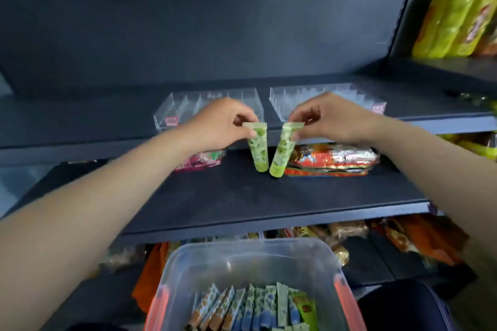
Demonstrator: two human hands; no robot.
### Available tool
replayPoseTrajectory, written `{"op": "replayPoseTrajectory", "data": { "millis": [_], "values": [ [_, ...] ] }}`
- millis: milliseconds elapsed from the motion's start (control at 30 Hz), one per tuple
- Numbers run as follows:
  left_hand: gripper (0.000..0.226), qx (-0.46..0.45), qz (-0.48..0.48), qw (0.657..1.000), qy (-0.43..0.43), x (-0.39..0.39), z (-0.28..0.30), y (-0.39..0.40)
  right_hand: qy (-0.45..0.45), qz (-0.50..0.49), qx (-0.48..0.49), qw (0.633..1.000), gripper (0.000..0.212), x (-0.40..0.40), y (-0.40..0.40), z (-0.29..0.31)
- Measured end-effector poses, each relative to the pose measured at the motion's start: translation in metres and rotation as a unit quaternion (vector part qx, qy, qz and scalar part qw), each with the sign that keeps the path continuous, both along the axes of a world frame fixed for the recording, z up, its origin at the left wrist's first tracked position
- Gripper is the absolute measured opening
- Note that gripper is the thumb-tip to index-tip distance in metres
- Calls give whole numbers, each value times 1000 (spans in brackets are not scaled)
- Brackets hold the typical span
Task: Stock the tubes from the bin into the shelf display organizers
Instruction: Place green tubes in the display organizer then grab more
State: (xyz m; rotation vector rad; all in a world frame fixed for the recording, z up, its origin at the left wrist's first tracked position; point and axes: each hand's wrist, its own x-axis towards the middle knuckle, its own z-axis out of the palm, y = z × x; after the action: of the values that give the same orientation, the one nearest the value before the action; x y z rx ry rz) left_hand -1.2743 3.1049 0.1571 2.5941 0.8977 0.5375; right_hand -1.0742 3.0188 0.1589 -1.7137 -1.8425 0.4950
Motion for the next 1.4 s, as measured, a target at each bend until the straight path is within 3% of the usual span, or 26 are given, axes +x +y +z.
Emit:
{"op": "replayPoseTrajectory", "data": {
  "millis": [200, 367, 600, 867, 1400],
  "values": [
    [9, 30, 22, 999, -10, 7, 87, 42, 43, 16, 73, 996, 13, 12, 47, 81],
    [10, 17, 44, 998, -47, 14, 119, 93, 95, 10, 96, 991, 14, 31, 104, 106],
    [12, 7, 57, 998, 7, 37, 106, 157, 87, -21, 80, 993, 15, 34, 167, 89],
    [17, -1, 43, 997, 57, 42, 85, 175, 24, 3, 26, 999, 16, 33, 196, 65],
    [16, -13, 45, 998, 53, 46, 80, 180, -9, 6, 15, 1000, 14, 30, 206, 63]
  ]
}}
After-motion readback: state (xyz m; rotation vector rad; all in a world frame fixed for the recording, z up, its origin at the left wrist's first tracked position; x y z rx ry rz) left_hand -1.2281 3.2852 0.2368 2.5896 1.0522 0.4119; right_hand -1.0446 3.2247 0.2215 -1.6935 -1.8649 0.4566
